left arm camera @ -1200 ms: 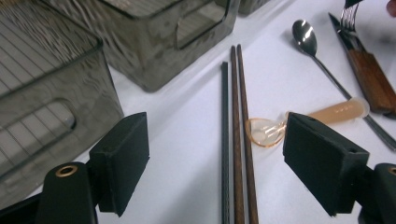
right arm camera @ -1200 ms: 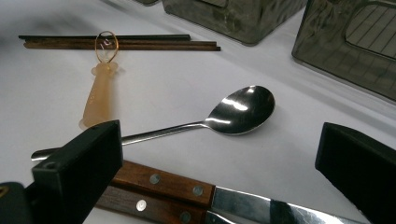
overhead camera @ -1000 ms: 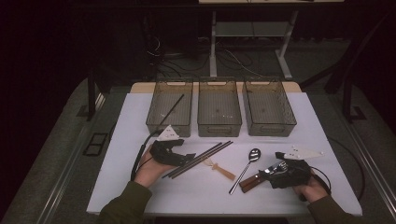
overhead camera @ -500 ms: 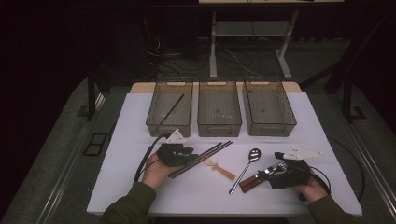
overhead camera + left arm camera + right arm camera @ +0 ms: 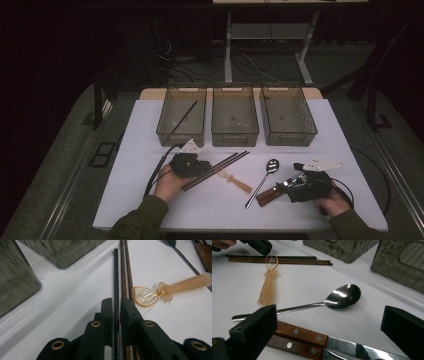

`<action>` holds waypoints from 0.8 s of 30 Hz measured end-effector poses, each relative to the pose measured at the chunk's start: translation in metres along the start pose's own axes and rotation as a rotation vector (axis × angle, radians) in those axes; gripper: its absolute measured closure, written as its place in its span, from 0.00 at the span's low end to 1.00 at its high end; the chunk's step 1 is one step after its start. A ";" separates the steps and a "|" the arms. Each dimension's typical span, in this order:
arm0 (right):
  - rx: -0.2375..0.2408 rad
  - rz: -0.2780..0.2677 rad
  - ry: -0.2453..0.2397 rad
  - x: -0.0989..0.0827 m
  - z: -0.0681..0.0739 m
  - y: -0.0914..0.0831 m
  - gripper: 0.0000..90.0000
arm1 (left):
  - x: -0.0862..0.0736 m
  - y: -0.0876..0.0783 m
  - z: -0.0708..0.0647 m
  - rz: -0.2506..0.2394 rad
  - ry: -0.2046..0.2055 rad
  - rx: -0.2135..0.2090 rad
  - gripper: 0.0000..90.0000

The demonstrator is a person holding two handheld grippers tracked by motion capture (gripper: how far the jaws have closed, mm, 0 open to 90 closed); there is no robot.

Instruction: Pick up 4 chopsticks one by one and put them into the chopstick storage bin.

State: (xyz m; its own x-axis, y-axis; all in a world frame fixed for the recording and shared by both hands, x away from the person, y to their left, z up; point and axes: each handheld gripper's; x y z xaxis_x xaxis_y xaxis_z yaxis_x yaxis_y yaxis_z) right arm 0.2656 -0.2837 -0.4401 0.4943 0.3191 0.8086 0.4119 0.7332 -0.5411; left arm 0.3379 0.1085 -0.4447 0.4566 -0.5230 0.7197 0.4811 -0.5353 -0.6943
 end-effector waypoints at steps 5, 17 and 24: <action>-0.001 -0.002 0.000 0.000 0.000 0.000 0.01 | 0.000 0.002 0.001 -0.001 0.007 -0.004 0.91; -0.001 -0.001 -0.001 0.000 0.000 0.000 0.01 | -0.001 0.005 -0.001 0.015 0.021 -0.001 0.92; -0.001 -0.002 -0.001 0.000 0.000 0.000 0.01 | -0.001 0.005 -0.001 0.027 0.038 0.020 0.92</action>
State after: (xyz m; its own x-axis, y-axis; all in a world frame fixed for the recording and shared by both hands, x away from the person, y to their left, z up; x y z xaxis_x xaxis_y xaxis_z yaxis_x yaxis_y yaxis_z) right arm 0.2653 -0.2839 -0.4399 0.4930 0.3179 0.8099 0.4134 0.7335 -0.5395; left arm 0.3391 0.1059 -0.4492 0.4411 -0.5617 0.7000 0.4845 -0.5075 -0.7126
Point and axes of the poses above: each handheld gripper's, and its own axes: y roughly forward along the jaws, x roughly out of its top, z roughly to its left, and after that the axes turned 11 degrees about x, right-handed
